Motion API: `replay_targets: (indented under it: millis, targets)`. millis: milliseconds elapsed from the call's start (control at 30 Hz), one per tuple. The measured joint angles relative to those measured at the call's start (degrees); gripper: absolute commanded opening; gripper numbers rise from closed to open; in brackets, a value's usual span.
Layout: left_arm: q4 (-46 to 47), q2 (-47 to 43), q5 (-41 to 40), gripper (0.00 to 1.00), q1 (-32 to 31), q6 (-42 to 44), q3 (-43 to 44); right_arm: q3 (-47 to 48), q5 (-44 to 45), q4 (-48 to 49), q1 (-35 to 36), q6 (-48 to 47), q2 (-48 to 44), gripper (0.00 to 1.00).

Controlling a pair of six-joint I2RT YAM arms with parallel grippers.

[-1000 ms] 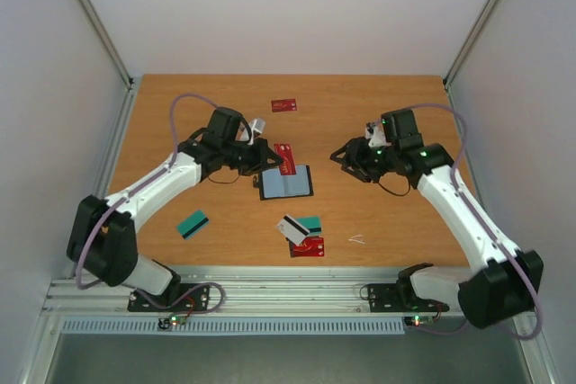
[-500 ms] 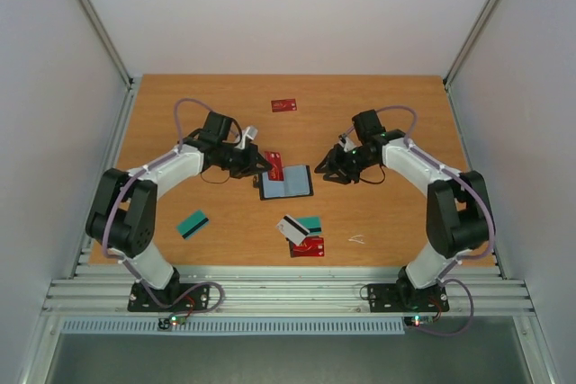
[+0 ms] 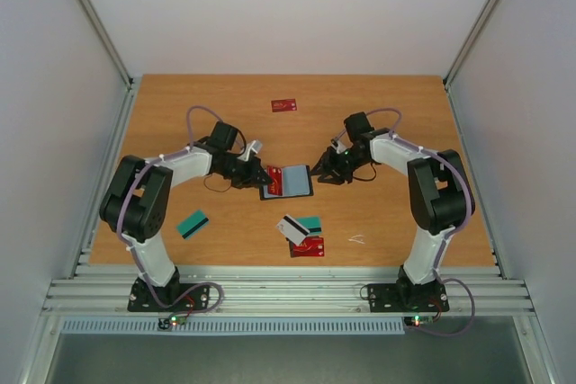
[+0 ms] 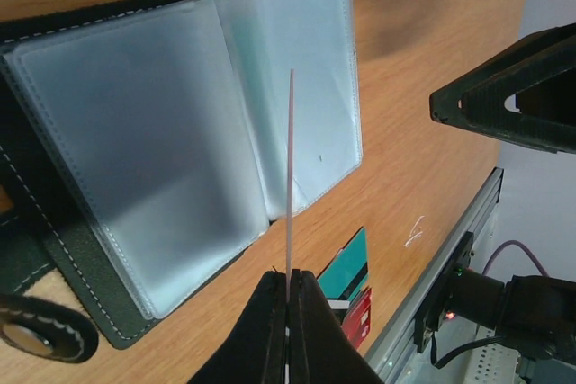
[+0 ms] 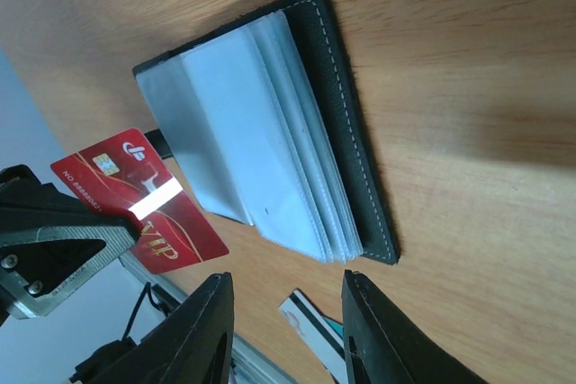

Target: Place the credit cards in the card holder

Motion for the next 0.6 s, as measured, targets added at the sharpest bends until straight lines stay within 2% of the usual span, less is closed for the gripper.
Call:
replay_targets:
  millis: [600]
  targets:
    - [0.3, 5.9, 2.3, 0.00, 0.0, 2.3, 2.1, 3.2, -0.9, 1.8, 0.0, -0.9, 7.7, 0.33]
